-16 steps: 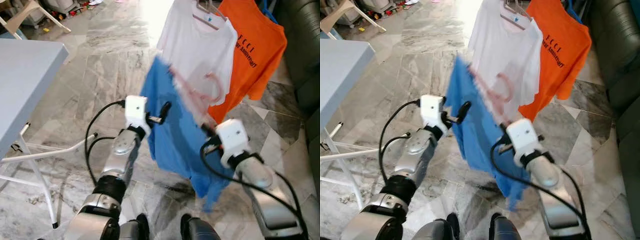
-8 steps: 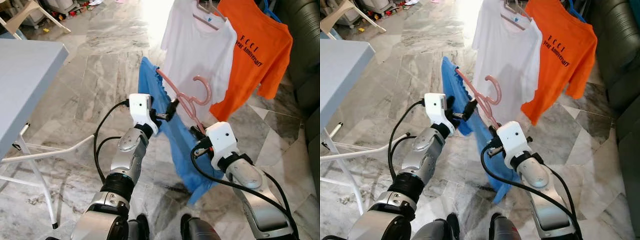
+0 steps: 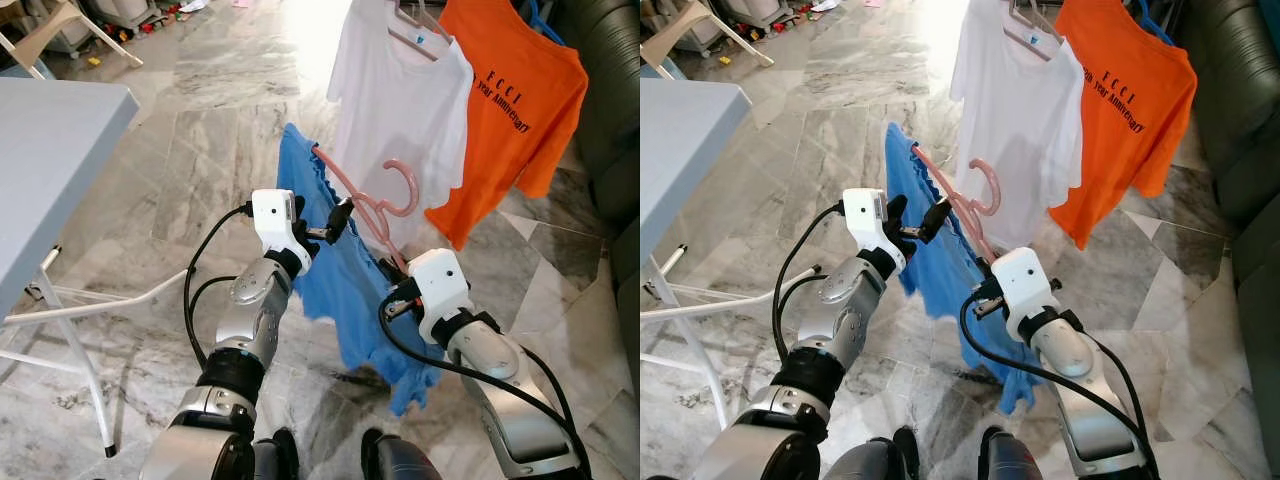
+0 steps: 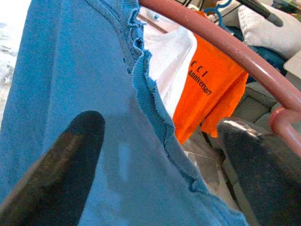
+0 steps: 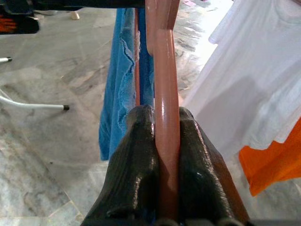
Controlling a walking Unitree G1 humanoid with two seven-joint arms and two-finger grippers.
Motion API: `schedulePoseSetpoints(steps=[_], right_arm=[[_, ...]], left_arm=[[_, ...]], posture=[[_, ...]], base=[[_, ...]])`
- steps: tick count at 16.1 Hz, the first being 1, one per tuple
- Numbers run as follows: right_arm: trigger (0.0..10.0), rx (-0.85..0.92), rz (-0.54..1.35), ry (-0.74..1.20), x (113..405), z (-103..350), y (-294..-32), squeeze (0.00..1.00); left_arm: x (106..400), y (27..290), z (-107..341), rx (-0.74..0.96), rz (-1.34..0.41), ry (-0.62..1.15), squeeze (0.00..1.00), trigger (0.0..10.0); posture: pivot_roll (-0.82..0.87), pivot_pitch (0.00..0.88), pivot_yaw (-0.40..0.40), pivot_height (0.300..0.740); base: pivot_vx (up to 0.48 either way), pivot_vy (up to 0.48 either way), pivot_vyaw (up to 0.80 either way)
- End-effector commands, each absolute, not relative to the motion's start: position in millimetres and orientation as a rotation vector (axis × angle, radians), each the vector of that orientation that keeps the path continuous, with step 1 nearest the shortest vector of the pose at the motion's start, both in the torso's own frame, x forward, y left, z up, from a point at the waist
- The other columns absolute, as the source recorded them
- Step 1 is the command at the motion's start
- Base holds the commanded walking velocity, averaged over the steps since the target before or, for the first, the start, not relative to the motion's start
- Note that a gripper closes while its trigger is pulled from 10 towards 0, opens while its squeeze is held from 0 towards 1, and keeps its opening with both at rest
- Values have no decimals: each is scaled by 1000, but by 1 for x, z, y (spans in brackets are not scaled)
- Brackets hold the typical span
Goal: Hang hanger
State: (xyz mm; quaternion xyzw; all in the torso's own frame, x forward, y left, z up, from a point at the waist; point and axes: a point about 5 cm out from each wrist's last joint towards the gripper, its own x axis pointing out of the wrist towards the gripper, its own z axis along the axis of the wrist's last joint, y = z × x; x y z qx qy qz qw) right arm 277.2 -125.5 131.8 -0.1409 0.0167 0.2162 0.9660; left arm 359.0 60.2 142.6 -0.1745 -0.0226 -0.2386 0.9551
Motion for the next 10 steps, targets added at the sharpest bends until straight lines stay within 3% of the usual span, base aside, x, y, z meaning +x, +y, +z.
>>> schedulePoseSetpoints(steps=[1,10], right_arm=[[10000,-270,491,9,272,135,-116,0],[10000,-275,502,54,263,129,-121,0]], left_arm=[[361,60,141,-379,-472,-34,0,0],[369,71,141,-340,-426,-33,0,0]], posture=[[-196,221,55,740],[-217,222,63,740]], base=[[0,0,0],[0,0,0]])
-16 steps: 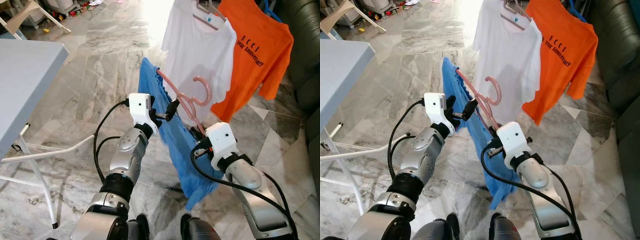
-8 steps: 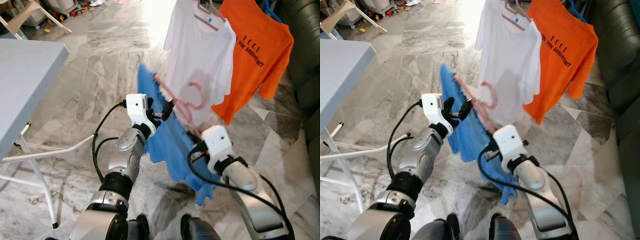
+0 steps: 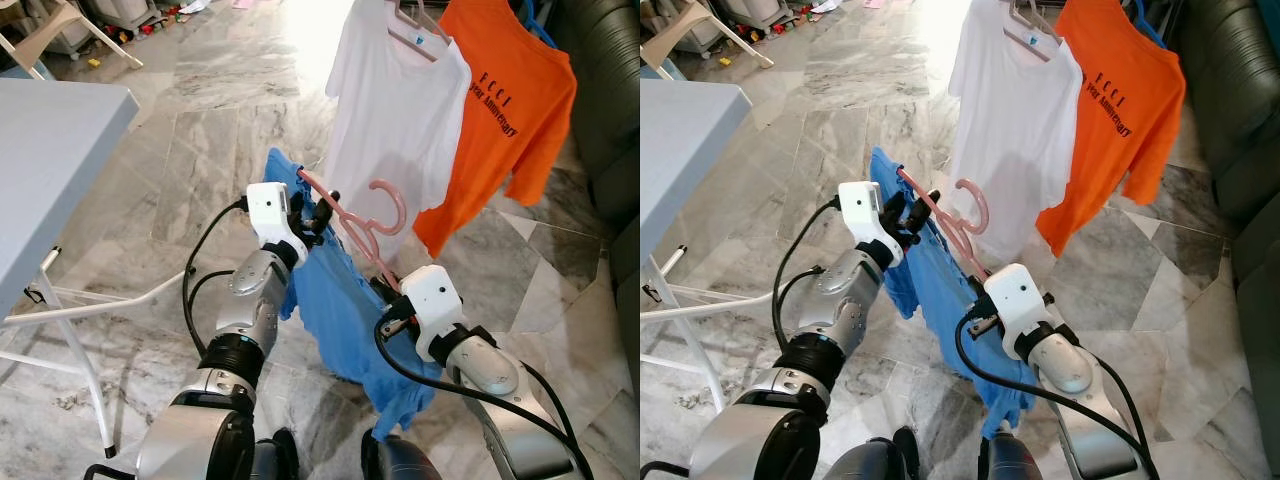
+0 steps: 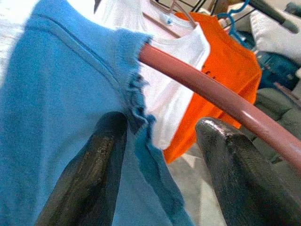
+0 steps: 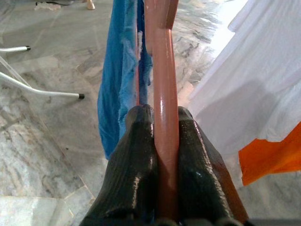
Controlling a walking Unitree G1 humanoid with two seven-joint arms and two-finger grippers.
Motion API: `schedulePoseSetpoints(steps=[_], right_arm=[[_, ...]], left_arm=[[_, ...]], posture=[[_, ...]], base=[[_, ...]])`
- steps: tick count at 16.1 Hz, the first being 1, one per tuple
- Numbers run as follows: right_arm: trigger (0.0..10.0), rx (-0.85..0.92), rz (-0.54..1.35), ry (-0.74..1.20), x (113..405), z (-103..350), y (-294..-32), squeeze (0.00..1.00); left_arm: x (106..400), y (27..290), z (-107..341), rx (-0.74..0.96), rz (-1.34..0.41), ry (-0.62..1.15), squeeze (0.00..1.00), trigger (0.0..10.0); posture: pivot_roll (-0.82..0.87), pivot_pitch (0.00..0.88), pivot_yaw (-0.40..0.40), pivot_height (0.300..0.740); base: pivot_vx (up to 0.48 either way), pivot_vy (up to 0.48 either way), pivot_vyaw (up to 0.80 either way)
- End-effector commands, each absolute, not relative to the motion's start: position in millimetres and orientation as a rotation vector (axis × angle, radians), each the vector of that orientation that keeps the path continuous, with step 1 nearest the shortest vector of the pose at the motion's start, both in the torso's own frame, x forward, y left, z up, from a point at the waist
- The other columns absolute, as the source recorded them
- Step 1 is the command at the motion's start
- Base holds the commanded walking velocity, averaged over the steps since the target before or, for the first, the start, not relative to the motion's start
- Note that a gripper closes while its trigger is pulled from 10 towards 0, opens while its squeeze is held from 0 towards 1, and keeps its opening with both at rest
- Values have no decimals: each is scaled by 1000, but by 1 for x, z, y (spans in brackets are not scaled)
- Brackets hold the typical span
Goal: Hang hanger
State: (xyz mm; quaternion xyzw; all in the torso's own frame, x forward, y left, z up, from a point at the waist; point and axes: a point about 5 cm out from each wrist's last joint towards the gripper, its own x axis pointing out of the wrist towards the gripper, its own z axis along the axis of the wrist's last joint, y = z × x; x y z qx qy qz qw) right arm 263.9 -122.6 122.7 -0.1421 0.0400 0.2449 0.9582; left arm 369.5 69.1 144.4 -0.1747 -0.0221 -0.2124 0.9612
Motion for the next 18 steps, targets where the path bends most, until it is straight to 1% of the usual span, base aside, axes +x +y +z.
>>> schedulePoseSetpoints(steps=[1,2,3,5,6,18], right_arm=[[10000,-278,492,54,264,129,-122,0],[10000,-279,485,55,264,130,-122,0],[10000,-278,484,55,265,130,-122,0],[10000,-283,479,58,266,130,-124,0],[10000,-284,477,58,267,131,-125,0],[10000,-284,487,66,263,130,-124,0]], left_arm=[[369,72,140,-319,-433,-34,0,0],[368,73,139,-297,-443,-35,0,78],[366,74,136,-272,-457,-29,0,2431],[363,77,128,-232,-466,-15,0,275],[362,78,126,-225,-466,-11,0,0],[364,79,123,-192,-459,-6,0,0]], posture=[[-216,223,62,740],[-214,223,61,740],[-212,224,60,740],[-209,224,58,740],[-208,225,57,740],[-223,228,59,740]], base=[[0,0,0],[0,0,0],[0,0,0],[0,0,0],[0,0,0],[0,0,0]])
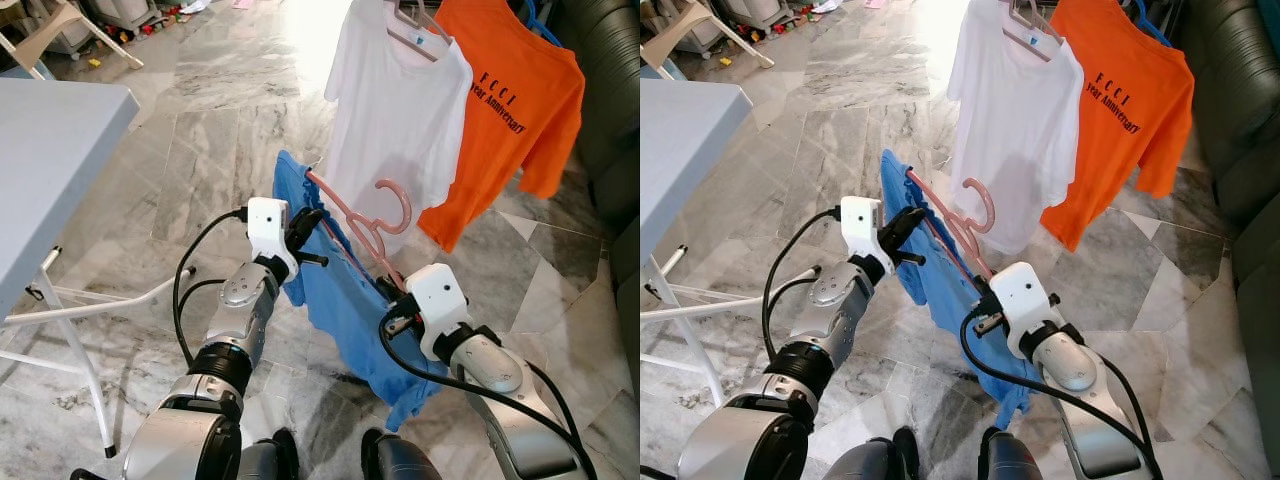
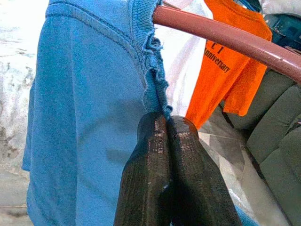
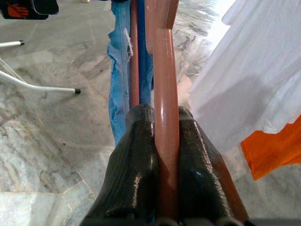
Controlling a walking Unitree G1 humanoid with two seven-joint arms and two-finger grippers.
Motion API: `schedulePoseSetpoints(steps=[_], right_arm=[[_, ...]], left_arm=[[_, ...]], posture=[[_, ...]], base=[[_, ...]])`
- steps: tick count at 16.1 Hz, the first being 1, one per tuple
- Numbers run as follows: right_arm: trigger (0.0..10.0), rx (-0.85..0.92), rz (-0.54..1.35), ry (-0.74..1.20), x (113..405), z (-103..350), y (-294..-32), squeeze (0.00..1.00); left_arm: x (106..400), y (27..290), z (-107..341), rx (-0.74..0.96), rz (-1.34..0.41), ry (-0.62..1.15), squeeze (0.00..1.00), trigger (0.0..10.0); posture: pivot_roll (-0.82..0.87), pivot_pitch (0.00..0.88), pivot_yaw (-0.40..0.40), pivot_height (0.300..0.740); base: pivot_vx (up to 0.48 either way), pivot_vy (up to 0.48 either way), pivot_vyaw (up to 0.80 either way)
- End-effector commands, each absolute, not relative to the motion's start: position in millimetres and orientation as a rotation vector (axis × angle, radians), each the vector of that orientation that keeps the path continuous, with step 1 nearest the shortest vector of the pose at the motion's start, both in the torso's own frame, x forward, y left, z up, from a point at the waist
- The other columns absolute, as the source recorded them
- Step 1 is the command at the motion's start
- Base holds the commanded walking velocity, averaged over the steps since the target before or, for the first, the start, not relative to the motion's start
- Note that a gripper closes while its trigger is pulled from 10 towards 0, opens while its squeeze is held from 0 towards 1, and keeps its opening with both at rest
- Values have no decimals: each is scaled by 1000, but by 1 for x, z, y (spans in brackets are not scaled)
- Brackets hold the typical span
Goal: Hang hanger
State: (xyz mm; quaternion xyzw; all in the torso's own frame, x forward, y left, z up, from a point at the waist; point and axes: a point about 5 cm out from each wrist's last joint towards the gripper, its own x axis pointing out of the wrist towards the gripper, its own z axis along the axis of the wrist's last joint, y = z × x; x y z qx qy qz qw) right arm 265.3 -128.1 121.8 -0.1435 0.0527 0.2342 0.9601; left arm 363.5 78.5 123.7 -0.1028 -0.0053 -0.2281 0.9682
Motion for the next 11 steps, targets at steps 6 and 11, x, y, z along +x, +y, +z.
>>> schedulePoseSetpoints(steps=[6,11], right_arm=[[10000,-291,511,73,261,129,-123,0],[10000,-365,514,221,255,105,-134,0]], left_arm=[[370,93,128,-155,-353,-41,0,0],[378,110,141,-118,-244,-93,0,0]], posture=[[-218,222,55,740],[-215,217,52,740]], base=[[0,0,0],[0,0,0]])
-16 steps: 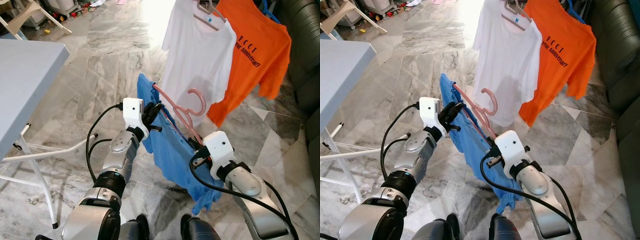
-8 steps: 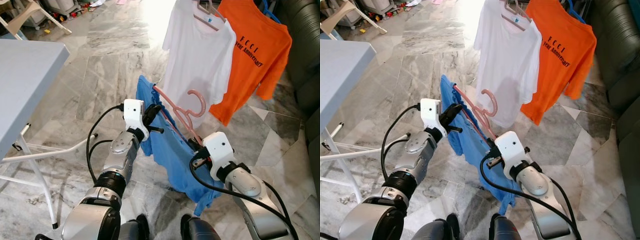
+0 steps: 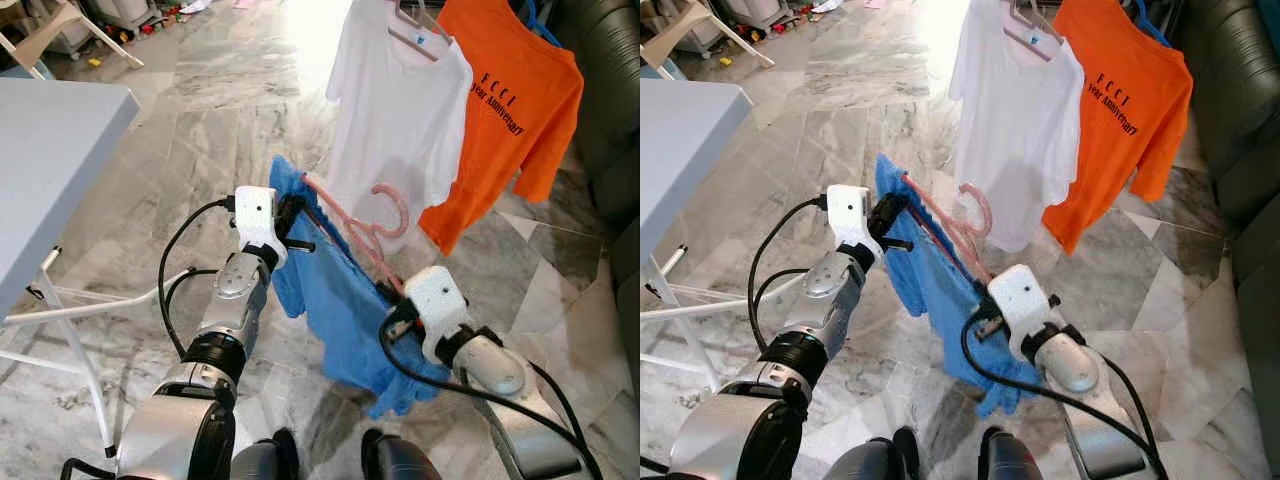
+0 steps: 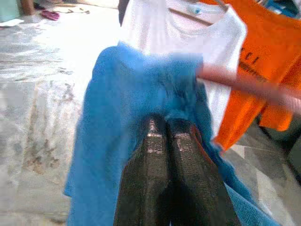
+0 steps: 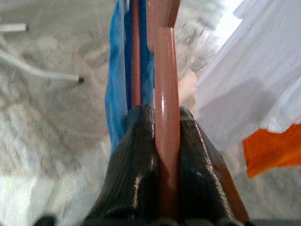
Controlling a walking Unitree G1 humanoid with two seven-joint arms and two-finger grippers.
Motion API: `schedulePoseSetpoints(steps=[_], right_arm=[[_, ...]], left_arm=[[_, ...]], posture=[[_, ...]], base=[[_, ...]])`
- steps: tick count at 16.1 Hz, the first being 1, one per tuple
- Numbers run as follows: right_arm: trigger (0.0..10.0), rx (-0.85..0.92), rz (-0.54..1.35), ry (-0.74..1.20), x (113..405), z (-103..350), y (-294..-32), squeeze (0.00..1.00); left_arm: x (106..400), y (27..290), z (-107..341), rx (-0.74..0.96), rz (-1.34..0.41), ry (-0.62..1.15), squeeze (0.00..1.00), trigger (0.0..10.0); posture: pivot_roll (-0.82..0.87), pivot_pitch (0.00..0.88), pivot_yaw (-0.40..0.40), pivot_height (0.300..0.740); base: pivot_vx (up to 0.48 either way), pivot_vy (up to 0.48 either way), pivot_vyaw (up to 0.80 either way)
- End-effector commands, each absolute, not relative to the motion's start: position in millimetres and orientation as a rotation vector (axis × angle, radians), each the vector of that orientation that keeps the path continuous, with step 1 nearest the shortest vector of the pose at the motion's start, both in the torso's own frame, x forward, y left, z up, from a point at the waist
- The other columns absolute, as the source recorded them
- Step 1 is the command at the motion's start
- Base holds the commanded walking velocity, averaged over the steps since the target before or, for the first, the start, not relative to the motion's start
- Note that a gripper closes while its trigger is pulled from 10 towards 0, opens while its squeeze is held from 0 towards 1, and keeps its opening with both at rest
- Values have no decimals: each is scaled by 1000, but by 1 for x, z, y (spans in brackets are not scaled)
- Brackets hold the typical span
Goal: Hang hanger
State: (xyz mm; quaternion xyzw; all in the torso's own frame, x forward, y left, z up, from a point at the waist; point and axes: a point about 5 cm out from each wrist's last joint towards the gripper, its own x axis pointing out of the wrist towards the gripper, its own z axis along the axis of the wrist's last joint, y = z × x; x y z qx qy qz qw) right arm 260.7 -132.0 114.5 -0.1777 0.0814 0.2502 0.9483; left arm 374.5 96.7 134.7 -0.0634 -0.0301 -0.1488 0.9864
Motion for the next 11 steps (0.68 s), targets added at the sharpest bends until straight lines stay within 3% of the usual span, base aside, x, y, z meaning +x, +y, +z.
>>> schedulePoseSetpoints(steps=[1,7,11], right_arm=[[10000,-387,531,252,252,99,-135,0],[10000,-508,496,434,239,68,-157,0],[10000,-462,494,379,230,82,-170,0]], left_arm=[[378,112,142,-115,-231,-96,0,0],[381,118,147,-104,-184,-116,0,0],[381,123,142,-80,-175,-94,0,0]], posture=[[-215,217,52,740],[-213,225,58,740],[-215,231,67,740]], base=[[0,0,0],[0,0,0],[0,0,0]])
